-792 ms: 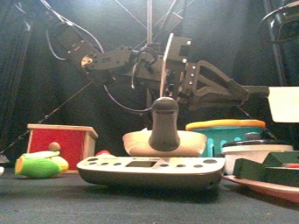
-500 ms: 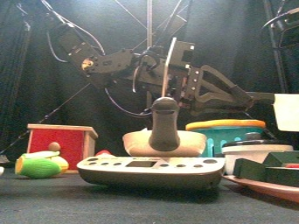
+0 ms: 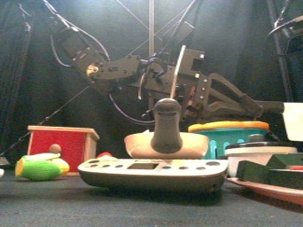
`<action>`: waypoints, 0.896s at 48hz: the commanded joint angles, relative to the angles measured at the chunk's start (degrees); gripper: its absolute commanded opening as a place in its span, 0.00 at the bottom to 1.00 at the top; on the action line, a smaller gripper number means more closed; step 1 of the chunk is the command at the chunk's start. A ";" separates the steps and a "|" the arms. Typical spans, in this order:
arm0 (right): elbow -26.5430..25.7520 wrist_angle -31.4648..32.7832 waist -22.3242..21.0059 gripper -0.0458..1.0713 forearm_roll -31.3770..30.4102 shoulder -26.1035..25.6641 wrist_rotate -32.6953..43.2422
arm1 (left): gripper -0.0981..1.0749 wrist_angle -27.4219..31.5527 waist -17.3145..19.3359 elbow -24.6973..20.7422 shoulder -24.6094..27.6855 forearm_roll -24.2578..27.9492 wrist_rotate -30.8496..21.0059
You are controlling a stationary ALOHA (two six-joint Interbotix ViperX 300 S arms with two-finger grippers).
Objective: Cut starfruit
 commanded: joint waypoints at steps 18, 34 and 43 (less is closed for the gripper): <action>0.00 -0.97 0.26 0.41 0.97 1.32 0.35 | 0.45 2.20 -0.35 -0.88 -0.79 -0.09 0.18; 0.26 -1.67 0.26 0.41 1.05 1.76 0.35 | 0.45 2.29 -0.26 -1.05 -0.79 -0.09 0.18; 0.26 -1.93 0.26 0.41 1.05 2.37 0.35 | 0.45 2.55 -0.26 -0.97 -0.79 -0.09 0.18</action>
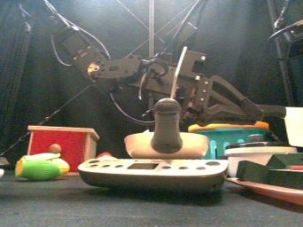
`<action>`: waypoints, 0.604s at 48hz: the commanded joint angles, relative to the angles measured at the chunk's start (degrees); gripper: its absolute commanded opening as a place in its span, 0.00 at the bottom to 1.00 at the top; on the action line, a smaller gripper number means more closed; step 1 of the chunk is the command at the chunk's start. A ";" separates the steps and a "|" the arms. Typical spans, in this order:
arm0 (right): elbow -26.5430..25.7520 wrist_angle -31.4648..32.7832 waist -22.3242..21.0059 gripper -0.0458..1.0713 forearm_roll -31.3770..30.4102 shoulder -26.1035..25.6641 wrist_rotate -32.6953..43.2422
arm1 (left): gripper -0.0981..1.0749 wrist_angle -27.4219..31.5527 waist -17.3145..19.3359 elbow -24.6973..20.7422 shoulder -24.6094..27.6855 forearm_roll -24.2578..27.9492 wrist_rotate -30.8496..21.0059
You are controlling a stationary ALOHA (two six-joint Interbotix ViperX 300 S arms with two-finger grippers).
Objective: Cut starfruit
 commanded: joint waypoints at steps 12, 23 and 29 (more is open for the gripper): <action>-0.09 0.18 0.09 0.41 0.70 0.79 0.35 | 0.45 1.14 -0.26 -0.62 -0.79 0.00 0.09; 0.18 -0.09 -0.09 0.41 0.88 0.97 0.35 | 0.45 1.23 -0.26 -0.62 -0.79 0.00 0.09; 0.26 -0.79 -0.09 0.41 1.23 1.32 0.35 | 0.45 1.23 -0.26 -0.70 -0.70 0.00 0.18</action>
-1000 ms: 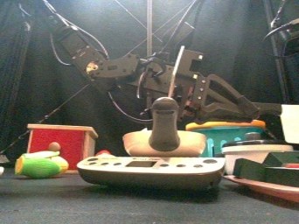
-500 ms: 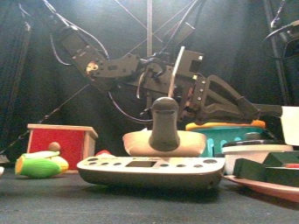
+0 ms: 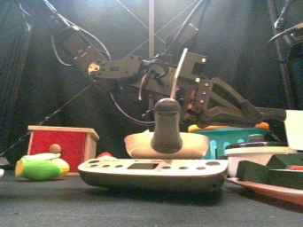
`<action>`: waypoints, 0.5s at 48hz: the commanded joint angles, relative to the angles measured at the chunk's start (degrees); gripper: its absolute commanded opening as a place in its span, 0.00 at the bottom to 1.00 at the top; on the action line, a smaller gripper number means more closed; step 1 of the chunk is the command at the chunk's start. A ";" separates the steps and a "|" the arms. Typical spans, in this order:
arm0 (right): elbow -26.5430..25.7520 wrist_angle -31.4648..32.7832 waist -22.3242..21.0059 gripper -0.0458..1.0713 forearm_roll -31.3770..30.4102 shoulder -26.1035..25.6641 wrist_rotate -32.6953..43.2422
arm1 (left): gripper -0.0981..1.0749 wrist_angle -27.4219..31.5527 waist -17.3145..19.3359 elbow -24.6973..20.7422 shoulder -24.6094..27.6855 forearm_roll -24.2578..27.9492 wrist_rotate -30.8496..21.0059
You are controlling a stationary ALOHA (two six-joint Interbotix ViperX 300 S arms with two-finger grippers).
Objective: Cut starfruit
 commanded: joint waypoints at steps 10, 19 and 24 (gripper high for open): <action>0.35 -0.09 0.09 0.41 2.64 0.79 0.35 | 0.45 0.44 -0.26 -0.53 -0.70 -0.09 0.00; 0.53 0.44 0.09 0.41 4.13 0.88 0.35 | 0.45 0.44 -0.18 -0.62 -0.70 -0.09 0.09; 0.44 0.97 0.09 0.41 4.39 0.88 0.26 | 0.45 0.53 -0.09 -0.79 -0.70 -0.09 0.09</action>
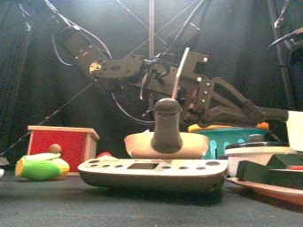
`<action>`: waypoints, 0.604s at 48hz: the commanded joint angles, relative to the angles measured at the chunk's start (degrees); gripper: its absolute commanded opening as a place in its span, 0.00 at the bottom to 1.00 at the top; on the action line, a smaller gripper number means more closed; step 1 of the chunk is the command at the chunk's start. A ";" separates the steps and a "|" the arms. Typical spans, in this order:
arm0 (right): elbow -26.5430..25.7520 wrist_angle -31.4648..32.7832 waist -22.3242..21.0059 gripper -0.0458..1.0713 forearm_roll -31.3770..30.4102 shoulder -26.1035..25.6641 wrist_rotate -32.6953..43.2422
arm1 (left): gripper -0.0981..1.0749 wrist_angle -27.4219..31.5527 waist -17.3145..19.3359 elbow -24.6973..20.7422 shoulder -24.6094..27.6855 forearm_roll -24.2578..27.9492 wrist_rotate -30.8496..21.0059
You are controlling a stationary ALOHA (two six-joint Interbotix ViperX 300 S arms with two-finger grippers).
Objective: Cut starfruit
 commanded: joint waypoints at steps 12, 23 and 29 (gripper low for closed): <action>0.18 1.49 0.26 0.41 1.32 0.09 0.26 | 0.45 1.85 -0.09 -1.76 0.26 0.18 0.18; 0.35 1.49 0.26 0.41 1.32 0.09 0.26 | 0.45 7.03 -0.09 -2.90 -0.62 2.29 0.35; 0.44 1.49 0.26 0.41 1.05 0.09 0.26 | 0.45 8.70 0.44 -2.46 -2.46 6.15 0.35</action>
